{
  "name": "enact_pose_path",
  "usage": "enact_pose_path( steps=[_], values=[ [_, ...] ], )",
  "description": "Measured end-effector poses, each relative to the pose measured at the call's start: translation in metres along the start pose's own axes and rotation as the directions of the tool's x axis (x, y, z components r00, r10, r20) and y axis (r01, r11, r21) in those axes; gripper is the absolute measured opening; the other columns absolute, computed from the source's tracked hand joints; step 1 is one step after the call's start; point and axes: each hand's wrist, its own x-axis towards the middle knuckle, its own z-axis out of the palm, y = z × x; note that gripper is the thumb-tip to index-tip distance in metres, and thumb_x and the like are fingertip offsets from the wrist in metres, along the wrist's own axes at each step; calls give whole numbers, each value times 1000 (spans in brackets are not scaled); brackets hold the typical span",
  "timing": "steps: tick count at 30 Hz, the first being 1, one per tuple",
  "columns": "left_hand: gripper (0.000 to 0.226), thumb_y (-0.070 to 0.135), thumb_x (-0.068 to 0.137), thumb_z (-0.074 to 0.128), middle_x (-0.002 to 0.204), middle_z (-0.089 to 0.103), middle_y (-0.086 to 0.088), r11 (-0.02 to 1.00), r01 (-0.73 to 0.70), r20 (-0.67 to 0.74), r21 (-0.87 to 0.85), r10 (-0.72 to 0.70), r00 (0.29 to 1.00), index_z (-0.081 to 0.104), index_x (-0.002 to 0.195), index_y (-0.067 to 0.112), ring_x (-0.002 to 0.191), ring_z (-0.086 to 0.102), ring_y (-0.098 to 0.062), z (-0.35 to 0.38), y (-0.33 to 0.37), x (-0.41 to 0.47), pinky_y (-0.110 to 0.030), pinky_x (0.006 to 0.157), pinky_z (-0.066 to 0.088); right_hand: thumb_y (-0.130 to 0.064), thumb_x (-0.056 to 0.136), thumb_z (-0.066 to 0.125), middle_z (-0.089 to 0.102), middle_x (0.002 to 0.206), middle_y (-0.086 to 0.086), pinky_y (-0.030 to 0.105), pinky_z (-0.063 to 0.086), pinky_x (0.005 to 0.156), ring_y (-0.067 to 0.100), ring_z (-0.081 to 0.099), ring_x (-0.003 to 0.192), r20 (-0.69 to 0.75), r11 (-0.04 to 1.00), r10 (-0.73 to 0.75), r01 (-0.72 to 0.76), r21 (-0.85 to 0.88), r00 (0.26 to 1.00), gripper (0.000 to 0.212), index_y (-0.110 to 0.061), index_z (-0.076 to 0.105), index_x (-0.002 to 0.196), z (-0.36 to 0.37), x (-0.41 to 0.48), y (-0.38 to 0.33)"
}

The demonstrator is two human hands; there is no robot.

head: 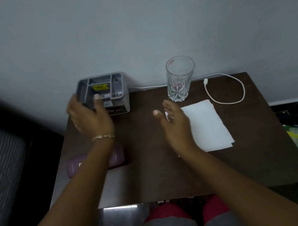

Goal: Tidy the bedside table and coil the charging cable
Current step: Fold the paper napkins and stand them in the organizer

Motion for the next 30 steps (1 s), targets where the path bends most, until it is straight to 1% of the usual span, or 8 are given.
enact_pose_path(
  steps=[3, 6, 10, 13, 19, 23, 26, 30],
  values=[
    [55, 30, 95, 44, 144, 35, -20, 943, 328, 108, -52, -322, 941, 33, 139, -2, 133, 35, -29, -7, -30, 46, -24, 105, 23, -35, 94, 52, 44, 146, 6, 32, 31, 112, 17, 42, 133, 135, 999, 52, -51, -7, 989, 55, -11, 39, 141, 32, 16, -19],
    [44, 28, 98, 35, 134, 48, -22, 839, 513, 175, -181, -486, 856, 46, 128, -3, 124, 44, -34, -4, -49, 70, -30, 96, 30, -42, 97, 41, 41, 147, 8, 33, 27, 114, 22, 36, 137, 187, 993, 122, -119, -28, 975, 55, -11, 38, 142, 57, 39, -36],
    [53, 49, 93, 36, 126, 55, -5, 840, 526, 284, -133, -477, 832, 55, 124, 10, 111, 53, -23, -3, -42, 64, -27, 99, 39, -41, 98, 36, 48, 141, 13, 32, 32, 105, 28, 42, 131, 232, 989, 142, -146, -1, 962, 49, -9, 48, 133, 79, 54, -53],
    [48, 62, 80, 40, 119, 63, -7, 820, 541, 328, -185, -468, 821, 63, 97, 24, 107, 59, -25, -1, -42, 62, -38, 101, 44, -38, 100, 34, 47, 141, 14, 29, 35, 96, 29, 44, 128, 242, 989, 144, -135, -54, 960, 48, -8, 45, 136, 84, 53, -60],
    [34, 40, 92, 48, 76, 61, -2, 826, 456, 361, -331, -336, 870, 60, 68, 20, 80, 57, -19, -23, 2, 43, -31, 78, 45, -34, 100, 37, 61, 108, -1, 24, 36, 71, 11, 53, 90, 163, 1000, 5, -2, -21, 987, 33, -18, 59, 117, 45, 26, -84],
    [38, 56, 78, 56, 84, 57, -8, 835, 406, 431, -371, -233, 872, 59, 79, 19, 82, 54, -19, -66, 17, 2, -48, 86, 48, -37, 98, 41, 65, 120, -6, 31, 43, 96, 11, 57, 111, 158, 998, -44, 37, 45, 986, 31, -26, 61, 118, 6, -15, -87],
    [34, 55, 82, 56, 84, 58, -7, 819, 401, 456, -411, -196, 868, 59, 81, 21, 84, 52, -20, -96, 26, -48, -41, 81, 43, -39, 97, 42, 69, 113, -11, 31, 45, 97, 7, 61, 109, 227, 995, -20, -2, 96, 974, 30, -32, 60, 120, -23, -54, -80],
    [28, 42, 86, 52, 78, 73, 11, 808, 442, 494, -389, -222, 840, 75, 76, 30, 87, 63, -7, -120, 37, -104, -39, 94, 47, -36, 96, 43, 71, 107, -16, 29, 45, 97, 1, 62, 105, 230, 993, 66, -87, 82, 971, 26, -40, 65, 110, -54, -96, -70]
  ],
)
